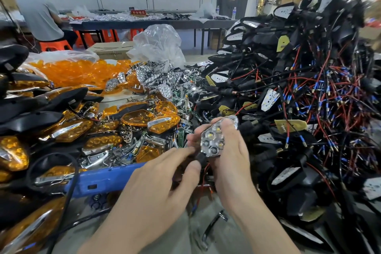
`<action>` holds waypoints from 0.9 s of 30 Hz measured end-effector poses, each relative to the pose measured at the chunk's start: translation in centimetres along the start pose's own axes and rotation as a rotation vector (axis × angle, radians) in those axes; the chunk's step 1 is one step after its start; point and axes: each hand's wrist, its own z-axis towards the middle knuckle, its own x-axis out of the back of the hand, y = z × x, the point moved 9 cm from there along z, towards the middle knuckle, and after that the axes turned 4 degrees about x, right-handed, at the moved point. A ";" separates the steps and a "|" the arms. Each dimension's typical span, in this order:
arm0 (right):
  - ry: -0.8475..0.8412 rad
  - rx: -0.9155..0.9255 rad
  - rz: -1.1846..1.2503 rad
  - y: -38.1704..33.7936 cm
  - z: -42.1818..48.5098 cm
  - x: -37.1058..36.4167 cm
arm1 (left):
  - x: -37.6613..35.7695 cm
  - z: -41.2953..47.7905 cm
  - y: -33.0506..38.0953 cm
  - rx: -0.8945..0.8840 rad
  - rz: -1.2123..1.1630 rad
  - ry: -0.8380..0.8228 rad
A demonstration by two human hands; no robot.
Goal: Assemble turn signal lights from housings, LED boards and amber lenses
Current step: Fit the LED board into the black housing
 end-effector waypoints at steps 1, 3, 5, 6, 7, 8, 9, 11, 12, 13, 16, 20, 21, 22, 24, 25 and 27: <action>-0.045 -0.018 -0.038 0.4 -0.2 -0.5 | -0.1 0.1 0.0 0.023 -0.074 -0.012; -0.107 -0.058 -0.115 1.2 -0.7 -1.1 | -0.6 0.3 0.1 0.061 -0.217 -0.049; -0.116 -0.123 -0.151 2.1 -1.0 -1.1 | -1.1 0.4 0.1 0.103 -0.333 -0.075; -0.108 -0.168 -0.140 2.6 -1.2 -1.0 | -1.1 0.5 0.0 0.123 -0.378 -0.071; -0.102 -0.207 -0.113 3.0 -1.3 -1.0 | -1.1 0.4 -0.1 0.143 -0.420 -0.063; -0.105 -0.235 -0.084 3.2 -1.4 -1.1 | -1.2 0.4 -0.2 0.162 -0.456 -0.058; -0.115 -0.257 -0.064 3.4 -1.5 -1.3 | -1.2 0.4 -0.4 0.178 -0.480 -0.055; -0.143 -0.286 -0.052 3.6 -1.6 -1.6 | -1.3 0.3 -0.7 0.207 -0.504 -0.045; -0.154 -0.289 -0.051 3.6 -1.6 -1.7 | -1.4 0.2 -0.8 0.214 -0.509 -0.044; -0.160 -0.287 -0.047 3.6 -1.7 -1.8 | -1.4 0.2 -0.9 0.215 -0.510 -0.044; -0.171 -0.265 -0.018 3.5 -1.6 -1.9 | -1.3 0.3 -1.0 0.211 -0.520 -0.041; -0.173 -0.247 -0.013 3.5 -1.6 -2.0 | -1.2 0.5 -1.3 0.214 -0.550 -0.024; -0.172 -0.248 -0.013 3.6 -1.7 -1.9 | -1.2 0.5 -1.3 0.221 -0.556 -0.021; -0.172 -0.250 -0.010 3.7 -1.7 -1.9 | -1.1 0.4 -1.4 0.229 -0.561 -0.019; -0.175 -0.257 -0.003 3.9 -1.7 -1.9 | -1.1 0.4 -1.6 0.240 -0.567 -0.020; -0.174 -0.262 -0.004 4.0 -1.7 -1.9 | -1.2 0.4 -1.7 0.242 -0.566 -0.021; -0.176 -0.259 -0.003 4.1 -1.7 -1.9 | -1.4 0.5 -2.0 0.250 -0.549 -0.024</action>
